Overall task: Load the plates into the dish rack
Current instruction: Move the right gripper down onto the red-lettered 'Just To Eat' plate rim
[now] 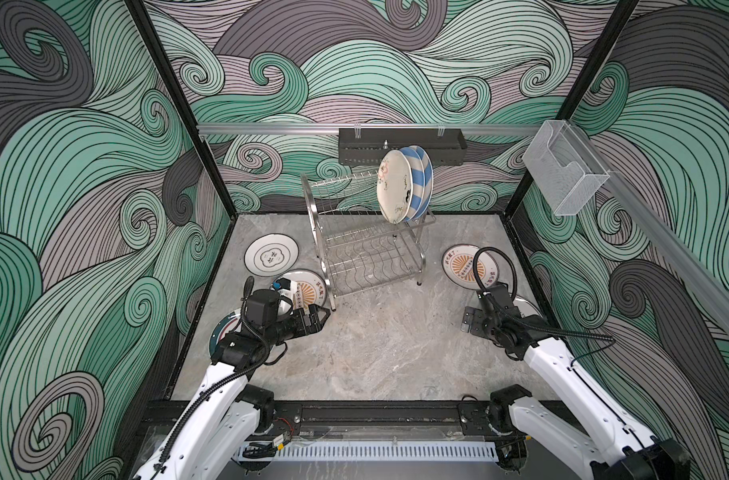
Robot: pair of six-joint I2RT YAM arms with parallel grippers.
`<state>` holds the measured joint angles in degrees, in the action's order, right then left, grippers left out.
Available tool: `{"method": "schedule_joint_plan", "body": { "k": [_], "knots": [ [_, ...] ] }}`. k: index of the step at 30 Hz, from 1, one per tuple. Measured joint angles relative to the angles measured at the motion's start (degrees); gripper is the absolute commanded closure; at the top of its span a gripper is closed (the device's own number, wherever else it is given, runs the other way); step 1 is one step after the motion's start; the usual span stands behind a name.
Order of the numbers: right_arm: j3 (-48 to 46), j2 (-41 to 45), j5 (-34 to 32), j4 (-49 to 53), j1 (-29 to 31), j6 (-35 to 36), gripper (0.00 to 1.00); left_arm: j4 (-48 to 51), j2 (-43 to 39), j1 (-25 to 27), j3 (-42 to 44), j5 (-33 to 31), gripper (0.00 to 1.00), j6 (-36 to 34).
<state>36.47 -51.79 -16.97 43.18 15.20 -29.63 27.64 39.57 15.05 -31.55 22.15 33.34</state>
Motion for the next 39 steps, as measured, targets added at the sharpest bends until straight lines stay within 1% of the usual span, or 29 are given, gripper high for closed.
{"method": "schedule_joint_plan", "body": {
  "k": [3, 8, 12, 17, 26, 32, 39],
  "knots": [
    [-1.6, -1.6, 1.9, -3.4, -3.0, -0.9, 0.01, -0.5, -0.3, 0.0, 0.9, 0.0, 0.01, 0.4],
    [-1.8, -7.7, 6.0, -9.1, -7.7, -0.9, 0.0, -0.8, -1.6, 0.0, 3.6, 0.0, 0.01, 1.4],
    [-1.8, -11.8, 7.9, -12.4, -9.8, -0.8, 0.0, -1.1, -3.5, 0.0, 4.9, -0.1, 0.01, 2.2],
    [-1.5, -15.4, 8.7, -14.7, -11.7, 0.2, 0.0, -2.7, -5.0, 0.0, 7.0, -0.3, 0.01, 3.0],
    [0.9, -20.2, 10.6, -17.4, -14.6, 2.1, 0.0, -4.6, -4.4, 0.0, 7.5, -0.7, 0.01, 3.2],
    [1.1, -23.7, 12.8, -18.6, -14.9, 2.6, 0.0, -6.1, -3.2, 0.0, 7.5, -0.5, 0.02, 3.2],
    [1.1, -24.2, 15.3, -18.7, -14.9, 2.7, 0.0, -6.4, -3.8, 0.0, 7.5, 0.5, 0.01, 3.5]
  ]
}}
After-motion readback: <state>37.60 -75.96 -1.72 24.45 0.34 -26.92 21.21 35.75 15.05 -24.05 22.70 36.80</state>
